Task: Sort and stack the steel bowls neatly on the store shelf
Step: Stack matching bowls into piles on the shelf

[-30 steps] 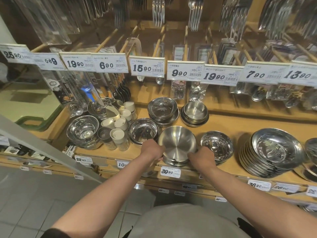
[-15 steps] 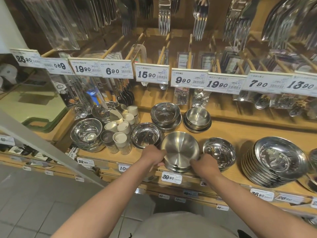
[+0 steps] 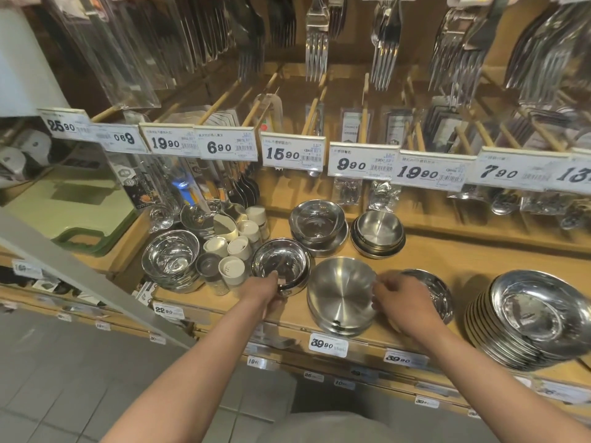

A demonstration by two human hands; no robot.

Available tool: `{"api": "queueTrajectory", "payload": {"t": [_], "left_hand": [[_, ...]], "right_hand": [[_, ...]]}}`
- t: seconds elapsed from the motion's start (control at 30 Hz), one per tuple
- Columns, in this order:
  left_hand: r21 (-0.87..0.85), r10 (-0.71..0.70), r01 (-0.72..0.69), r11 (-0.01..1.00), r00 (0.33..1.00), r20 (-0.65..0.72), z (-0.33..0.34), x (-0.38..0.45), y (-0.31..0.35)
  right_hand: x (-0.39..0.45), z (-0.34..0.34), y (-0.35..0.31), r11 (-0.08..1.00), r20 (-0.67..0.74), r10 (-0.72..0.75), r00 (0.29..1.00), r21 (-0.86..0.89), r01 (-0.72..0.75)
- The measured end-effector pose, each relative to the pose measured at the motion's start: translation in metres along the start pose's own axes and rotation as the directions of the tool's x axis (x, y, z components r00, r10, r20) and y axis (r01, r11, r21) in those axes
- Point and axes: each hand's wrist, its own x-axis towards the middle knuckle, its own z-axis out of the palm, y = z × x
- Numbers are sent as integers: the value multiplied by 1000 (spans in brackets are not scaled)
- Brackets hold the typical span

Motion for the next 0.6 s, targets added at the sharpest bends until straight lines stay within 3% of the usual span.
{"api": "queueTrajectory", "payload": {"t": [0.13, 0.6], "left_hand": [[-6, -74, 74, 997, 996, 43, 7, 10, 6], [-71, -40, 49, 996, 992, 123, -2, -10, 23]], "right_hand": [[0, 3, 3, 999, 5, -6, 1000, 43, 6], [8, 6, -8, 994, 28, -17, 999, 111, 14]]}}
